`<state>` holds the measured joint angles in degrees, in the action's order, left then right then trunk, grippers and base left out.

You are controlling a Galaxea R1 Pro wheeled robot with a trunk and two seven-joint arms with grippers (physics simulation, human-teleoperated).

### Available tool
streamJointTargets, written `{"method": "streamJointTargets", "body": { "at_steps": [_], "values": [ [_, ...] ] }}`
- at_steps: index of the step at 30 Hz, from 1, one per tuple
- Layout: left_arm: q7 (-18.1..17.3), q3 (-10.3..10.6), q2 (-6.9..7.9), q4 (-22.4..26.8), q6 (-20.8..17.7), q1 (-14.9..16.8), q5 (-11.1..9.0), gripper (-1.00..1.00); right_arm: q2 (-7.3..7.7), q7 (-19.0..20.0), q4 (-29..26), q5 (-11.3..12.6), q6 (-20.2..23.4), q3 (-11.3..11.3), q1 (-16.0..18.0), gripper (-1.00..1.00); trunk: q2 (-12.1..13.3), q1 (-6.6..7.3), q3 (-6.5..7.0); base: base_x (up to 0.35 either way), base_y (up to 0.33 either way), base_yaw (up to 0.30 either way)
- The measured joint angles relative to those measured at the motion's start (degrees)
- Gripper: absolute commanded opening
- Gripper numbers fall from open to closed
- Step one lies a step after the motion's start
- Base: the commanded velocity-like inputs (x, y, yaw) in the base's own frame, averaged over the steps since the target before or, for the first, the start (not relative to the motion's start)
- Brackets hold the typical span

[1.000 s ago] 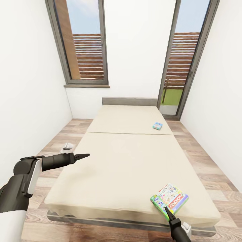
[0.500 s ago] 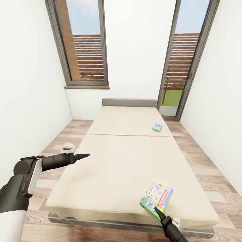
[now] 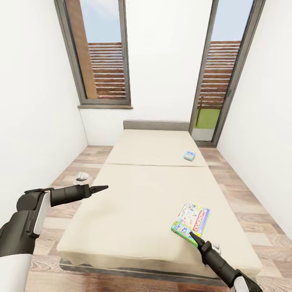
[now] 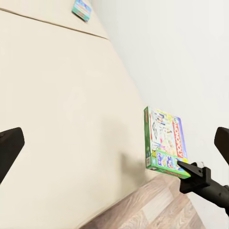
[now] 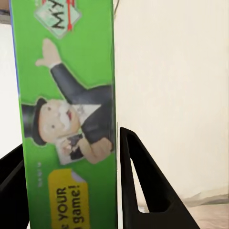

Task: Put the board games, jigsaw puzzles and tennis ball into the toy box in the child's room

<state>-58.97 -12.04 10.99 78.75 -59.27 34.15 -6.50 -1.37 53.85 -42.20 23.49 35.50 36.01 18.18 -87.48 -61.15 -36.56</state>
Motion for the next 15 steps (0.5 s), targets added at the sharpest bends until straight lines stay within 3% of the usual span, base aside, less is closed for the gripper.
{"method": "streamJointTargets", "body": {
  "at_steps": [5,15],
  "values": [
    [0.0,0.1,-0.04,0.0,0.0,0.0,0.0,1.0,0.22,0.2,-4.2,-0.1,-1.0,0.1,0.1,-1.0,2.0,1.1,0.9,0.0,0.0,0.0],
    [0.0,0.1,-0.12,0.0,0.1,0.0,0.2,1.0,0.23,1.9,-5.9,-0.8,-1.4,0.0,0.1,-1.0,6.0,3.29,2.69,0.0,0.0,0.0]
  ]
}}
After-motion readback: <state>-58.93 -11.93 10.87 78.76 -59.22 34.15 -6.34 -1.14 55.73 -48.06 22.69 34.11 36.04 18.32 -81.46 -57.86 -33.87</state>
